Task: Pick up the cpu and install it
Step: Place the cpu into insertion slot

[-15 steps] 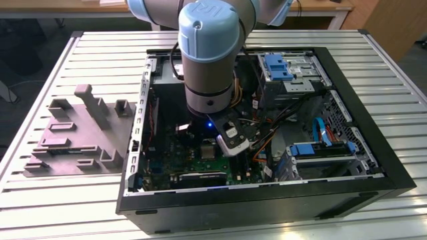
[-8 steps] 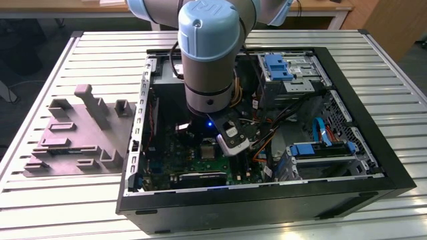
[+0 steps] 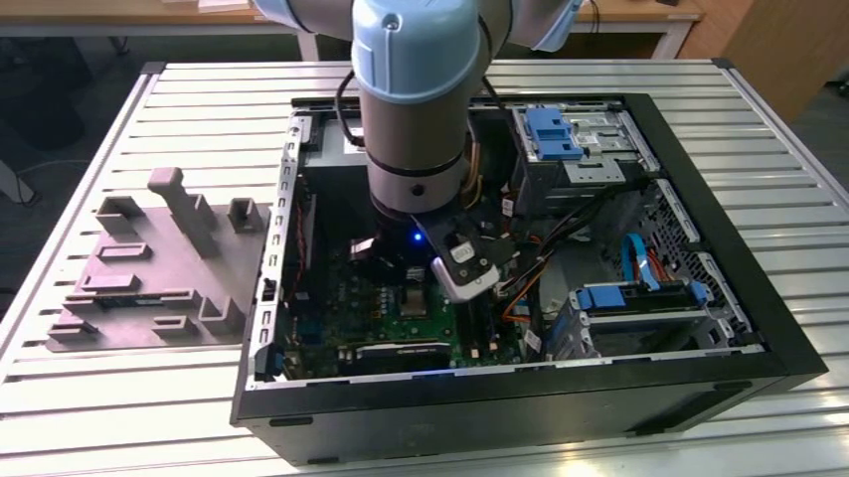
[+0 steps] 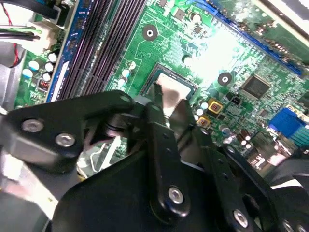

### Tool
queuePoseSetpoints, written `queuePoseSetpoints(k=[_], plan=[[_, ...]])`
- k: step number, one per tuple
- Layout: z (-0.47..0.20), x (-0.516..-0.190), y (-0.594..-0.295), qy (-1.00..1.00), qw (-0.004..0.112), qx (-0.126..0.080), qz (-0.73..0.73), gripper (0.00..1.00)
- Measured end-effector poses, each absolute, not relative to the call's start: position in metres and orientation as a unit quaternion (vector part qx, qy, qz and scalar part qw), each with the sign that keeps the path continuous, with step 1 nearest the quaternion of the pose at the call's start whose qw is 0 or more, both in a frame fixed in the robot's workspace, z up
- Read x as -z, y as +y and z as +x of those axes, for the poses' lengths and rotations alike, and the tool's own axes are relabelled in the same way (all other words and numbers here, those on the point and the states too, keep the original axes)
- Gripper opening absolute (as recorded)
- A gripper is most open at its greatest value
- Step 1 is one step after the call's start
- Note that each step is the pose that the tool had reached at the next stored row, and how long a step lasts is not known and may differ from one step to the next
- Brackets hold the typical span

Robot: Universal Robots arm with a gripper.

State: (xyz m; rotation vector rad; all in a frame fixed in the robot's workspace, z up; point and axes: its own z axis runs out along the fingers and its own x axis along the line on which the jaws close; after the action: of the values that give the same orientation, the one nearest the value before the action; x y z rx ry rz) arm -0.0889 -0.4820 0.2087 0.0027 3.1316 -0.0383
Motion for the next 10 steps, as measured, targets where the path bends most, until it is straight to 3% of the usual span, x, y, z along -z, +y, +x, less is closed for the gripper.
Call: queuePoseSetpoints(k=[4,10], plan=[[-0.0889,-0.2096,-0.4819,1.000,0.005,0.012,0.001,0.15],[-0.0889,-0.2098,-0.4820,1.000,0.005,0.012,0.001,0.11]])
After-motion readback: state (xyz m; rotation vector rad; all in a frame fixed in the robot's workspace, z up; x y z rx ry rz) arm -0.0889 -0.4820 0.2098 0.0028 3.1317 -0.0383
